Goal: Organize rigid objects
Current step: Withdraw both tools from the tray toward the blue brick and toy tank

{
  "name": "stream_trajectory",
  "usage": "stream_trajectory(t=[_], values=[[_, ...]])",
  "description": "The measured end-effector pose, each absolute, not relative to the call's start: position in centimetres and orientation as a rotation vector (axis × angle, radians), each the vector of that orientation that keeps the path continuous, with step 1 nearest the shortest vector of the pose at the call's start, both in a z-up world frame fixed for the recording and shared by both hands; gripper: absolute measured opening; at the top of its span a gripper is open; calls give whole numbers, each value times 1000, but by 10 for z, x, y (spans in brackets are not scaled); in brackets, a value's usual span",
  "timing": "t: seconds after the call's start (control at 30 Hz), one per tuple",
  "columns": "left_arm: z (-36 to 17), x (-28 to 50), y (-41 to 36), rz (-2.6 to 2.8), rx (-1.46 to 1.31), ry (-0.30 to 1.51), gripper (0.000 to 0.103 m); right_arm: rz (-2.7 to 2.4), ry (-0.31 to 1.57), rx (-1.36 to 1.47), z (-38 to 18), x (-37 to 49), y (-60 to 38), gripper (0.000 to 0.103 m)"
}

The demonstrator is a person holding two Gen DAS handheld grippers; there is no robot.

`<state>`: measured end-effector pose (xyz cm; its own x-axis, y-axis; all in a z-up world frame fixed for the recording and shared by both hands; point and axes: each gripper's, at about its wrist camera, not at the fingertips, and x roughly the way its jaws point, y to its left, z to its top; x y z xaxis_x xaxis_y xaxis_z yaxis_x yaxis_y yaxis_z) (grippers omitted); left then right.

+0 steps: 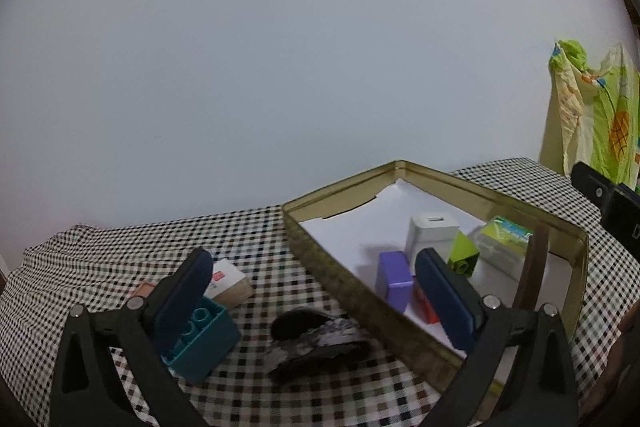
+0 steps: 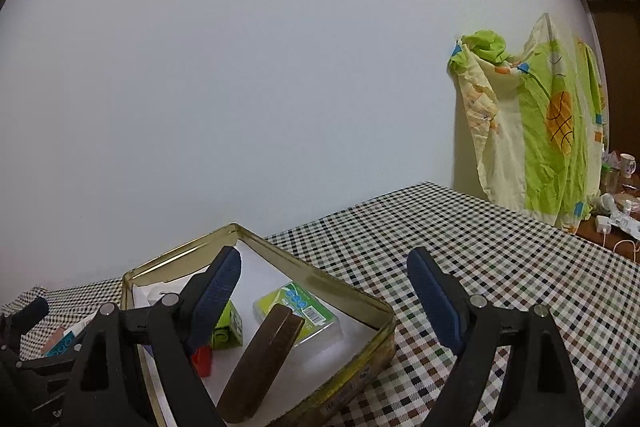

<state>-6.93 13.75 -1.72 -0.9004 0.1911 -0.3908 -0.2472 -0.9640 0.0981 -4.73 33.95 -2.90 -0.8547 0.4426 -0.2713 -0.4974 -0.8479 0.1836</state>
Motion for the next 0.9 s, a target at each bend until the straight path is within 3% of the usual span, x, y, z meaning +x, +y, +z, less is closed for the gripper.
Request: stream_trajectory(t=[0.43,0.9], values=[[-17,-61,111,2887,-568,209,103,2624,282,-303,-27,-44,309,87],[-22,-61,84,2912,-620,173,103,2677,341,-321,-30,-42,277,87]])
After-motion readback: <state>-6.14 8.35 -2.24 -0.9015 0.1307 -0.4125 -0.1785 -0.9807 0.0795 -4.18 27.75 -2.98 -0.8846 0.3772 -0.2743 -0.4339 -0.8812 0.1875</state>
